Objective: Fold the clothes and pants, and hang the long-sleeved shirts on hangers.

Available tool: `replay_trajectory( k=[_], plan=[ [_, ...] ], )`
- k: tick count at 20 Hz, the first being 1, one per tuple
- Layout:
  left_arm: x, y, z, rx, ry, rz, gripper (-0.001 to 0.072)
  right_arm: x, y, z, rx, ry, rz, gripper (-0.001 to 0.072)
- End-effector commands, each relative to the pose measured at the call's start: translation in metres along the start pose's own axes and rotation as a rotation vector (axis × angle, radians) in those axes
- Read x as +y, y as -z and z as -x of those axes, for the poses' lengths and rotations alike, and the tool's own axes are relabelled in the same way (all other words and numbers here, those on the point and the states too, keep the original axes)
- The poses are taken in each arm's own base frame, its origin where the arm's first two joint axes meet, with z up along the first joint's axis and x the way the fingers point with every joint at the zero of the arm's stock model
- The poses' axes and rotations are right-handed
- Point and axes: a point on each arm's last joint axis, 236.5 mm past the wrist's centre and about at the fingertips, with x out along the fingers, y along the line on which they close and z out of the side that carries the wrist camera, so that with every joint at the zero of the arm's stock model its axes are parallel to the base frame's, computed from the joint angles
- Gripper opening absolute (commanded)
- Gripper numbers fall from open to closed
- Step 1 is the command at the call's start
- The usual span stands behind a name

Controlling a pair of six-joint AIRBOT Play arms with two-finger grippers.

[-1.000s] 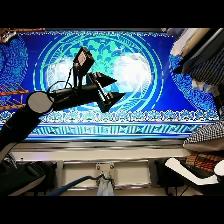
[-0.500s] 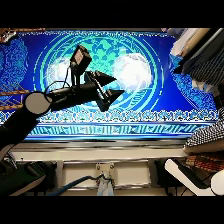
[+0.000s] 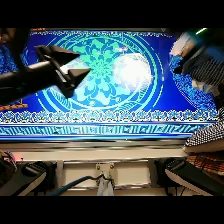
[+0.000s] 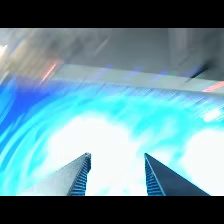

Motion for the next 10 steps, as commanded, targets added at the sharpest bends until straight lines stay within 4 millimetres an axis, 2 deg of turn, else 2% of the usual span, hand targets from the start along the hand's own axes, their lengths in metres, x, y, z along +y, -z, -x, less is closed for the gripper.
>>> replay_trajectory(
  k=[1,3,4,7,10],
  plan=[
    [0.024,0.026,0.037,0.168,-0.075,0.022,0.0474,0.101,0.078,-0.01,0.115,-0.229,0.144,0.0414],
    [0.036,0.024,0.048,0.161,-0.125,0.025,0.0474,0.112,0.097,-0.004,0.1,-0.254,0.169,0.0414],
    [0.042,0.024,0.054,0.158,-0.15,0.03,0.0474,0.109,0.104,0.0,0.101,-0.251,0.176,0.0414],
    [0.049,0.035,0.064,0.198,-0.171,0.049,0.0474,0.08,0.114,0.019,0.095,-0.172,0.26,0.0414],
    [0.04,0.046,0.065,0.244,-0.13,0.061,0.0474,0.052,0.109,0.043,0.077,-0.089,0.326,0.041]
  ],
)
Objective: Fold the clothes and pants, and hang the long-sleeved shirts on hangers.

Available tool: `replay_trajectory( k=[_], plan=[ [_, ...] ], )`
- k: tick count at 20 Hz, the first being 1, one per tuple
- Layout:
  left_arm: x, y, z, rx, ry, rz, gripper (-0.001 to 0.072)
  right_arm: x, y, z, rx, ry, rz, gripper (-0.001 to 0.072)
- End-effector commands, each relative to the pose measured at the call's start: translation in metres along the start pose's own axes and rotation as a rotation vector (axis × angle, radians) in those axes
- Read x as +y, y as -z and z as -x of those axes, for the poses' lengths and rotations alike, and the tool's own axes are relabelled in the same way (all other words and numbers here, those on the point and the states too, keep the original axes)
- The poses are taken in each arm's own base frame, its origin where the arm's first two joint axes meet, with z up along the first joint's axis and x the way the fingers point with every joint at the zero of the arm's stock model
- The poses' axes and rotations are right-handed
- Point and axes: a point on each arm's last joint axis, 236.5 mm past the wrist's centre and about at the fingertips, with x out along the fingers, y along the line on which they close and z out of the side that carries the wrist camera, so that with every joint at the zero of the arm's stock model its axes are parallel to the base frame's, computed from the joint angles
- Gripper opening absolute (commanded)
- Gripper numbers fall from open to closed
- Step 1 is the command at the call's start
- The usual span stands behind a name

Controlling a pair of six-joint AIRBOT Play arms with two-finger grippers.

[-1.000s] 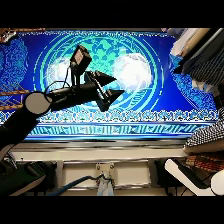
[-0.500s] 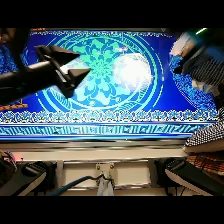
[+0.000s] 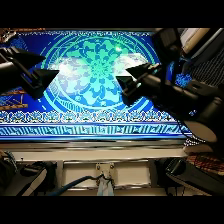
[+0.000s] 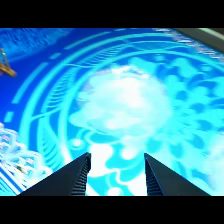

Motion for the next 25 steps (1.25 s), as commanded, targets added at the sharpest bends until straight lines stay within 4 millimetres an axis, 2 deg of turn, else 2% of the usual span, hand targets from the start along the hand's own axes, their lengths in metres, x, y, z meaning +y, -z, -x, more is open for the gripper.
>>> replay_trajectory(
  k=[1,3,25],
  plan=[
    [-0.0051,0.0109,0.0039,0.045,0.025,0.013,0.0474,-0.0217,0.0129,0.0266,0.014,0.088,0.082,0.0399],
    [-0.0093,0.0083,0.0041,0.034,0.043,0.023,0.0475,-0.0215,0.02,0.0309,0.042,0.085,0.071,0.0403],
    [-0.0119,0.0069,0.0027,0.028,0.058,0.031,0.0475,-0.0193,0.0198,0.0297,0.041,0.076,0.065,0.0402]
  ],
)
